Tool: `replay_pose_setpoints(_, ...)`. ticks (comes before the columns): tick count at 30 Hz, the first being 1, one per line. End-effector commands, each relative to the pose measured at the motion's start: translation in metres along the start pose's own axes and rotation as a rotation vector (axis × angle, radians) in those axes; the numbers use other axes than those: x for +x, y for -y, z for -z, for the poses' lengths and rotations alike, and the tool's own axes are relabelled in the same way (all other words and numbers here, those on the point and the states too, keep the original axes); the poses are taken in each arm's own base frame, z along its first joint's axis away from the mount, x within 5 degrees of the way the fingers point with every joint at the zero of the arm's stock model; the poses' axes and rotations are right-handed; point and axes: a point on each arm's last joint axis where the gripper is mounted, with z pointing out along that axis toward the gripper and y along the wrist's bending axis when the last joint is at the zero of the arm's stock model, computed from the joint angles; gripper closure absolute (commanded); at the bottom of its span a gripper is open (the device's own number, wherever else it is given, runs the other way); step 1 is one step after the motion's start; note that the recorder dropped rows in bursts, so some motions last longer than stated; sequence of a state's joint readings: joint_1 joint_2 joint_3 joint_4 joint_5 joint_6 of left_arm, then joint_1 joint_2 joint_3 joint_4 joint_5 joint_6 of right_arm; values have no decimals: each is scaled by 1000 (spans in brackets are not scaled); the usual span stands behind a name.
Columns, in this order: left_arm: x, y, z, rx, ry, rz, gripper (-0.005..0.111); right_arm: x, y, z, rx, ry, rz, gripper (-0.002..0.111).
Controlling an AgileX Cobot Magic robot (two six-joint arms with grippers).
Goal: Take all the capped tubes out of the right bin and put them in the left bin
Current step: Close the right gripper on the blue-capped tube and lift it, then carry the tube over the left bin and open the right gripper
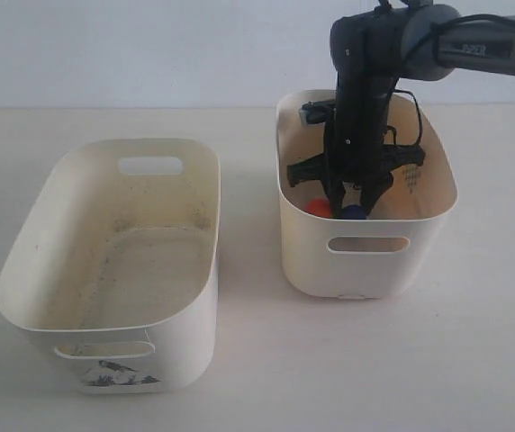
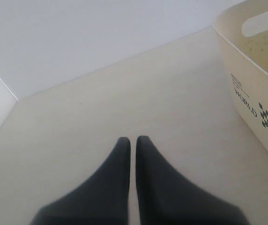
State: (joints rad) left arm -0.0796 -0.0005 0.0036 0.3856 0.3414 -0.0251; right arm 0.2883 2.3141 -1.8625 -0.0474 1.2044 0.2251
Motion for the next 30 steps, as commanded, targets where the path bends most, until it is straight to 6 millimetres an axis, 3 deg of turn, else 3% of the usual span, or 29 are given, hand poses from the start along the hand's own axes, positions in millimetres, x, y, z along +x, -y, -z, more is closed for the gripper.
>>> replay_pose_setpoints(1,-2,0,0,5,10,11,102,-1,14,-8,67,-21,5,67)
replay_pose_setpoints(3,-2,0,0,5,10,11,102,-1,14,-6,66,-18,3,73)
replay_pose_setpoints(7,-2,0,0,5,10,11,102,-4,14,0,62,6,1,109)
replay_pose_setpoints(14,-2,0,0,5,10,11,102,-6,13,32,36,83,-5,108)
replay_pose_setpoints(22,-2,0,0,5,10,11,102,9,10,106,-96,220,-11,108)
replay_pose_setpoints(26,-2,0,0,5,10,11,102,27,-3,138,-184,264,18,108)
replay_pose_setpoints(30,-2,0,0,5,10,11,102,50,-31,161,-249,291,136,108)
